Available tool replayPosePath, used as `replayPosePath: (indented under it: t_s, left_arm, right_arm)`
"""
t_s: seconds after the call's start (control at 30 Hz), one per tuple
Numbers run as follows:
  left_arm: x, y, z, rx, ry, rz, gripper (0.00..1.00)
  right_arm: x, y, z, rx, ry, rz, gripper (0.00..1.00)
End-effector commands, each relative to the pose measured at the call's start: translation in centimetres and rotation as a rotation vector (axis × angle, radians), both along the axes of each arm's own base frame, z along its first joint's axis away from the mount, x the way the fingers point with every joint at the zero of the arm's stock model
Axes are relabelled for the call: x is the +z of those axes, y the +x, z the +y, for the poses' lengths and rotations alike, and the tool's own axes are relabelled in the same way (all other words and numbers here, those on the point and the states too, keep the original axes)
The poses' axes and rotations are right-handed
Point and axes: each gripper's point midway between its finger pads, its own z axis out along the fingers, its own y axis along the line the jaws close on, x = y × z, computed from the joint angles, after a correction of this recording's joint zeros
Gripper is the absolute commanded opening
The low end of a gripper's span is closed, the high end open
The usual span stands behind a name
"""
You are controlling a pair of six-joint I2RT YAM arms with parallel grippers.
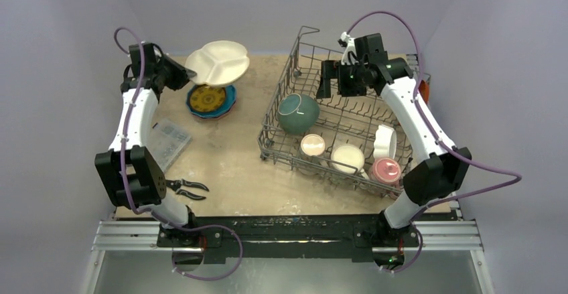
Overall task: Load the mixed dishes into the dish rack
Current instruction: Pick up the plate at the center of the board.
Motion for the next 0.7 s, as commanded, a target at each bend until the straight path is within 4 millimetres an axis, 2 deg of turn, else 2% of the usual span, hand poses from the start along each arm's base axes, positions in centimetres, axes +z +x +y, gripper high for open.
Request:
replayPosePath:
  t_s: [0.0,0.1,0.17,0.33,0.47,0.57,0.63,0.67]
  left_arm:
    - [16.9,-2.1,-7.3,-0.223,-0.043,-0.396,0.0]
    - [20.3,-4.3,-11.3,-0.288,0.033,-0.536,0.0]
    - [21.8,-6.0,-13.6,-0.326,0.062,-0.586,0.0]
    - [23.0,-9.2,-16.9,-0.388,0.05,-0.613,0.0]
    - [21.9,-11.0,-18.5,-0.404,0.016,-0.519,0.0]
    - [20.6,-11.9,-19.1,-0.403,-0.037,-0.398,0.0]
    - [19.8,-12.7,-19.5,-0.408,-0.07,-0.323,0.0]
    - [19.4,-13.0,-19.7,-0.413,-0.081,-0.29,0.0]
  right_arm:
    - [3.3,-2.0,2.3,0.08,-0.034,-0.141,0.98]
    - [4.6,-2.9,3.3,0.093,-0.002,-0.161,0.98]
    - [5.4,-3.2,3.5,0.087,0.024,-0.171,0.98]
    - [8.4,-4.4,2.9,0.049,0.07,-0.236,0.98]
    - [11.7,-6.6,1.5,0.038,0.086,-0.359,0.98]
    - [12.2,-8.1,0.6,0.046,0.051,-0.437,0.98]
    - [12.1,-9.5,0.6,0.083,0.04,-0.485,0.98]
    - [13.1,-10.4,0.8,0.112,0.051,-0.543,0.98]
